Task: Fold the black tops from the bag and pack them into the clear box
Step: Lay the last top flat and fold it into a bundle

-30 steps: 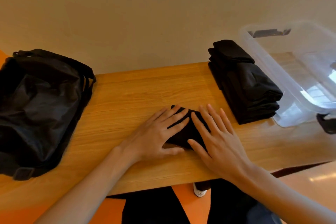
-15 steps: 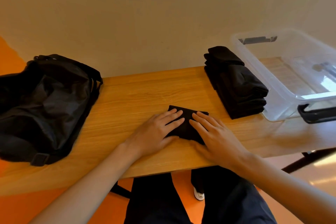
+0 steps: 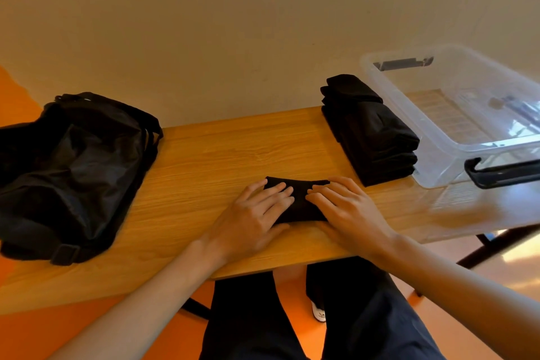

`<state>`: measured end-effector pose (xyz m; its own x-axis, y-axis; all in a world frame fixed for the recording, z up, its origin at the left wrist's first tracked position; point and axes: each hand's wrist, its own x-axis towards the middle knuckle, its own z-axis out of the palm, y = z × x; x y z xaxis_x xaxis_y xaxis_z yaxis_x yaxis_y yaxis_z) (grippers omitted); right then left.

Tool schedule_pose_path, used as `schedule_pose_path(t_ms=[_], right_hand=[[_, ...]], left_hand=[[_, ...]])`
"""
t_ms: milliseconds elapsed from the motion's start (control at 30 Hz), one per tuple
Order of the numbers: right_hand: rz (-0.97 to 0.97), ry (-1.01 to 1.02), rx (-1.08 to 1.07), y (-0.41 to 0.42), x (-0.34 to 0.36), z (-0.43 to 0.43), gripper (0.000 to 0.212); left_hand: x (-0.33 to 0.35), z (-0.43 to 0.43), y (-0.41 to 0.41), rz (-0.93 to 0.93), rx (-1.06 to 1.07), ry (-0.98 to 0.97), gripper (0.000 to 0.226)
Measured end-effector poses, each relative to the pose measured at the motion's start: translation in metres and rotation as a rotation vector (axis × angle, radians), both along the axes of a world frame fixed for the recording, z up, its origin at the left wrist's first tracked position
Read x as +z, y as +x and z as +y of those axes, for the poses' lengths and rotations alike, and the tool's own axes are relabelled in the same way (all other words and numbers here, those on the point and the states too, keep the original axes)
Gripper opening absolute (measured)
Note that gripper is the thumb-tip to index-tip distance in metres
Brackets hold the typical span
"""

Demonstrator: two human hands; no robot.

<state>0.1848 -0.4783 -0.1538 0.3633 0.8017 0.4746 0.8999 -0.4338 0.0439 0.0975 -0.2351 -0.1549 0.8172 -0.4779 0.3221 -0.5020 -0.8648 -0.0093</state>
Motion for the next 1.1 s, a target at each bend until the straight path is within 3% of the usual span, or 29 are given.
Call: schedule_pose_path(t_ms=[267,467,567,700,767,833,933,1000,1100], right_hand=[[0.188,0.039,-0.010,0.017,0.037,-0.006,0.026],[0.439,0.106,-0.171,0.049,0.083,-0.015,0.029],[0.489,0.166,-0.240,0.073,0.111,-0.023,0.023],[0.385,0.322,-0.299,0.107,0.147,-0.038,0.021],[0.206,0.369,-0.308,0.119,0.152,-0.044,0.020],[-0.035,0.293,-0.339,0.124,0.142,-0.046,0.018],[-0.122,0.119,-0.364,0.119,0.114,-0.046,0.016],[-0.126,0.072,-0.393,0.112,0.099,-0.046,0.016],[-0.160,0.042,-0.456,0.104,0.087,-0.047,0.013]], left_hand=[[0.010,0.002,0.036,0.020,0.035,-0.302,0.069],[0.050,-0.008,0.091,-0.009,-0.093,-0.365,0.028],[0.072,-0.020,0.133,-0.037,-0.117,-0.378,0.026],[0.103,-0.041,0.192,-0.173,-0.096,-0.472,0.031],[0.110,-0.056,0.214,-0.194,-0.101,-0.590,0.039],[0.103,-0.068,0.230,-0.127,-0.146,-0.646,0.043],[0.073,-0.073,0.245,0.012,-0.179,-0.477,0.054],[0.056,-0.074,0.249,-0.052,-0.220,-0.288,0.059],[0.047,-0.077,0.252,-0.137,-0.279,-0.178,0.055]])
